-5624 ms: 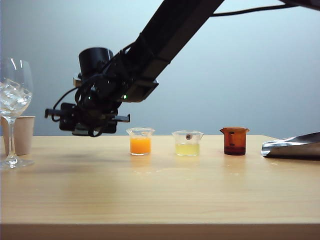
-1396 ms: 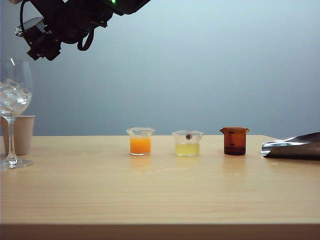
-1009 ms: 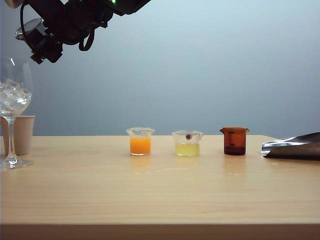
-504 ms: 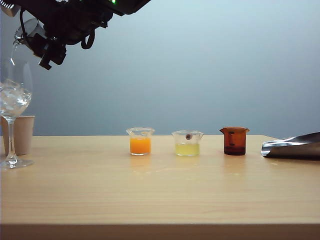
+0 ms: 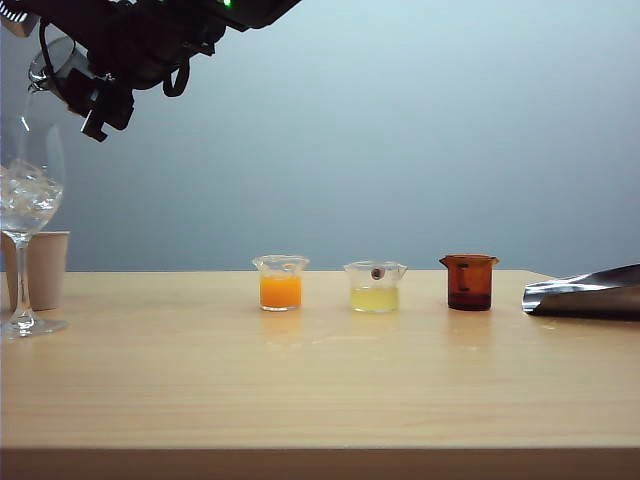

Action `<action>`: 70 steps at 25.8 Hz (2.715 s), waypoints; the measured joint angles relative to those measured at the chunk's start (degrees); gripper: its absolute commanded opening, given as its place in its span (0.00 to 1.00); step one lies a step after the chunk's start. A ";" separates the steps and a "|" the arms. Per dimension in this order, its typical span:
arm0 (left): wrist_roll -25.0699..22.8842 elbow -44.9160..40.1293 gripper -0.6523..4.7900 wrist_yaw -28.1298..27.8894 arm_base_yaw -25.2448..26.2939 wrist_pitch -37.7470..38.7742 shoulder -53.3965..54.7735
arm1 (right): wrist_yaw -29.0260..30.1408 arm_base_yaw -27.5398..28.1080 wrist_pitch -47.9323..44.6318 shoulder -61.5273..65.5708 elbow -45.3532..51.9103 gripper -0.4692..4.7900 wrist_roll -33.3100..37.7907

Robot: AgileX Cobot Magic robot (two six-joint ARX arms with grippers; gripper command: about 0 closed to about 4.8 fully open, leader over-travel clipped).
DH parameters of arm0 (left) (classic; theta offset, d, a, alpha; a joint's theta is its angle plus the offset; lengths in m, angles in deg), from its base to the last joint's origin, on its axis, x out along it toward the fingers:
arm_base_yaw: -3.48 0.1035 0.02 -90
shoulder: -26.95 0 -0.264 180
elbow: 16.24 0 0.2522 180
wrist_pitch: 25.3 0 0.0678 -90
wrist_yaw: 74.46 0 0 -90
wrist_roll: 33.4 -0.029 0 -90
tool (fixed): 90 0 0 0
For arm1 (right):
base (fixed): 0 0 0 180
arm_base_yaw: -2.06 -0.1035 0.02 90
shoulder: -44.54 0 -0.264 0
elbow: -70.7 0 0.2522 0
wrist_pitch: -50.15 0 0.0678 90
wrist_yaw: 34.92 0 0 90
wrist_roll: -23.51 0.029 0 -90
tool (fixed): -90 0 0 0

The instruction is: Pick up the first measuring cup from the left, pour the coconut rum inside into the goblet, and finally put the measuring cup back in its original place.

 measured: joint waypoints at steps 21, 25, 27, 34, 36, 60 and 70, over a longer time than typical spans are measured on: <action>0.02 0.00 0.13 0.00 0.00 0.00 0.00 | 0.13 -0.13 -0.37 0.00 0.00 0.40 -6.54; 0.02 0.00 0.13 0.00 0.00 0.00 0.00 | 0.26 -0.13 -0.39 0.00 0.00 0.40 -8.98; 0.02 0.00 0.13 0.00 0.00 0.00 0.00 | 0.26 -0.13 -0.42 0.00 0.00 0.40 -9.09; 0.00 0.00 0.13 0.00 0.00 0.00 0.00 | 0.28 -0.13 -1.53 0.00 0.00 0.40 -11.21; 0.02 0.00 0.13 0.00 0.00 0.00 0.00 | 0.28 -0.13 -2.01 0.00 0.00 0.40 -12.66; 0.02 0.00 0.13 0.00 0.00 0.00 0.00 | 0.22 -0.46 -4.59 0.00 0.00 0.40 -23.67; 0.02 0.00 0.13 0.00 0.00 0.00 0.00 | 0.26 -0.46 -4.72 -0.02 0.00 0.40 -28.17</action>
